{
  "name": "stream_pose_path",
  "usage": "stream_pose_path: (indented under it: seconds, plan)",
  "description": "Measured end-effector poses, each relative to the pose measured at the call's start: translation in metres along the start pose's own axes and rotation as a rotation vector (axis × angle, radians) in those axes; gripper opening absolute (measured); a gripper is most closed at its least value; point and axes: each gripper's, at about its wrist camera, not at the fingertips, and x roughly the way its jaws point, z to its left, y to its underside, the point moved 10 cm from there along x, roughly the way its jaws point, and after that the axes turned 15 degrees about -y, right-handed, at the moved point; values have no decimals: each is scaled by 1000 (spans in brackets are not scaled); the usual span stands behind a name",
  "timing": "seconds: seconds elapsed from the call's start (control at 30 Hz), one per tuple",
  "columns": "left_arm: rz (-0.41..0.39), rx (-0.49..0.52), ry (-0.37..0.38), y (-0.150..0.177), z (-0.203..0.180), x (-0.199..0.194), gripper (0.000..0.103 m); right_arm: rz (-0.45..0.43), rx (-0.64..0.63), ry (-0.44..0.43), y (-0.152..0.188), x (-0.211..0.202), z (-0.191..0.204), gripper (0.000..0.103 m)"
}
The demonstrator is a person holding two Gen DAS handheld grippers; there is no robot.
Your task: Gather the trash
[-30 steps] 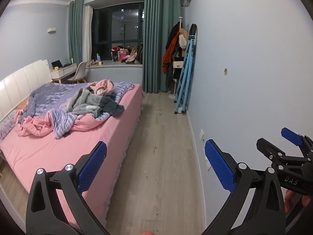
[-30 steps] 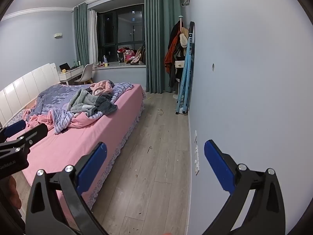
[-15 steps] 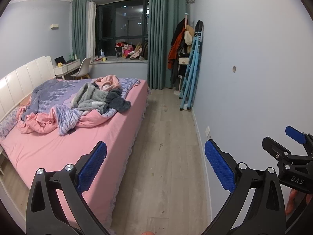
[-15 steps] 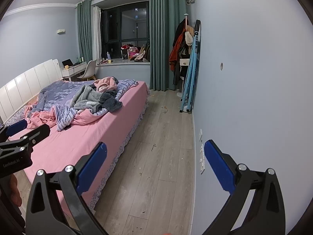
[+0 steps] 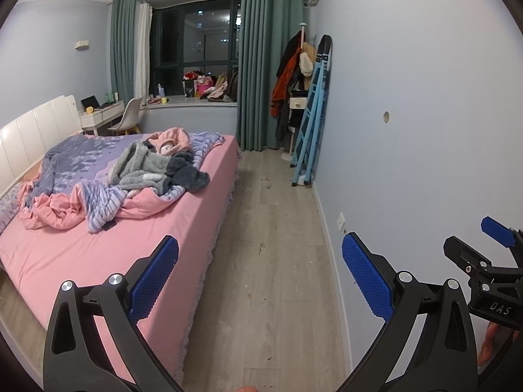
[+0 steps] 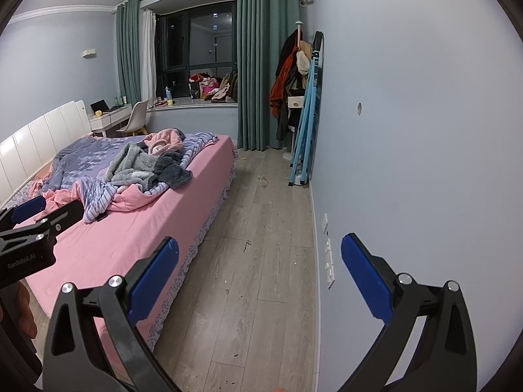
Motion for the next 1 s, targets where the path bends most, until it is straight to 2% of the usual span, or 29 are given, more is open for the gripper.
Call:
stream_pose_path:
  seconds: [0.53, 1.0]
  plan:
    - [10, -19, -29, 3, -3, -16, 97, -2, -26, -63, 3, -6, 9, 96]
    - [26, -10, -24, 10, -12, -23, 97, 15, -57, -87, -4, -2, 9, 96]
